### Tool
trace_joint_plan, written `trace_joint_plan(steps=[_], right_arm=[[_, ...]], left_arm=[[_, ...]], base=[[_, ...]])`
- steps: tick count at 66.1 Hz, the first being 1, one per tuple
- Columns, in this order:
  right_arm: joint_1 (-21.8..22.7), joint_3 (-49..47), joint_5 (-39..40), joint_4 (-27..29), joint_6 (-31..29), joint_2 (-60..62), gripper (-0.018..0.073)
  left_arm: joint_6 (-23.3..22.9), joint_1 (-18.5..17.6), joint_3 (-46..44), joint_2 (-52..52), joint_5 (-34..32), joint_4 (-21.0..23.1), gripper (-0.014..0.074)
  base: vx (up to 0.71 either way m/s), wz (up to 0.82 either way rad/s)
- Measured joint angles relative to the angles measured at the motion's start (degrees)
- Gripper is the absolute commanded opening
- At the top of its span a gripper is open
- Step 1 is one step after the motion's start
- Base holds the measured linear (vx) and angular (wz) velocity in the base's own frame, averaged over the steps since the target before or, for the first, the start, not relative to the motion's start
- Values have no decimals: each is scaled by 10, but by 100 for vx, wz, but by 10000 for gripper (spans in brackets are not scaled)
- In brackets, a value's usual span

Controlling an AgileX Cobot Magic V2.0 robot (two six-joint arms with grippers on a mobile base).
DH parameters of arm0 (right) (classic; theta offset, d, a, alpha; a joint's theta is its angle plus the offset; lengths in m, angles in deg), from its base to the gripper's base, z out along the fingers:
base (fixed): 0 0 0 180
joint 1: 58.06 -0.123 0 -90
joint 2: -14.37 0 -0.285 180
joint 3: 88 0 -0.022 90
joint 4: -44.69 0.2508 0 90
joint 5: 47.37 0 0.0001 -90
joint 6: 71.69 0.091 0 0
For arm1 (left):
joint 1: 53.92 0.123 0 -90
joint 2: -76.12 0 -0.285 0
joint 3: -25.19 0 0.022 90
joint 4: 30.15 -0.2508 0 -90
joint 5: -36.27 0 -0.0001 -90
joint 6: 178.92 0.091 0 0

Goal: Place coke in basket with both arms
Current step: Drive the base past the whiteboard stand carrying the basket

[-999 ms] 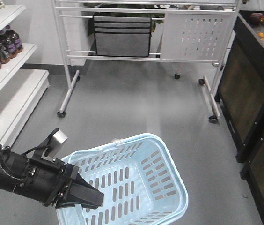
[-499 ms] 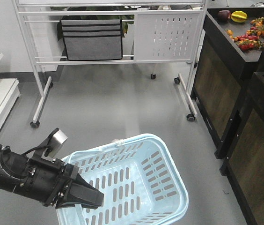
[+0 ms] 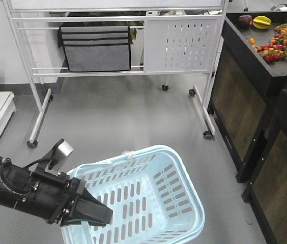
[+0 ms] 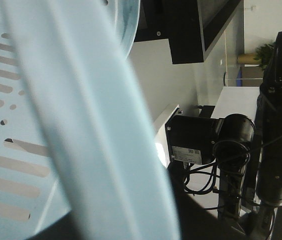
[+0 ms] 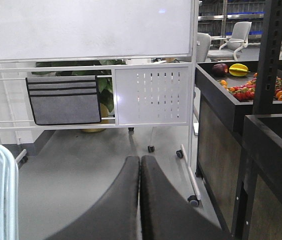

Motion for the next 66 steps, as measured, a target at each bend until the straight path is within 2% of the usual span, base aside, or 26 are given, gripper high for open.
trace_joint_plan(steps=[66], right_arm=[[0, 0, 0, 0, 0, 0, -10]], left_arm=[[1, 0, 0, 0, 0, 0, -6]], base=[[21, -1]])
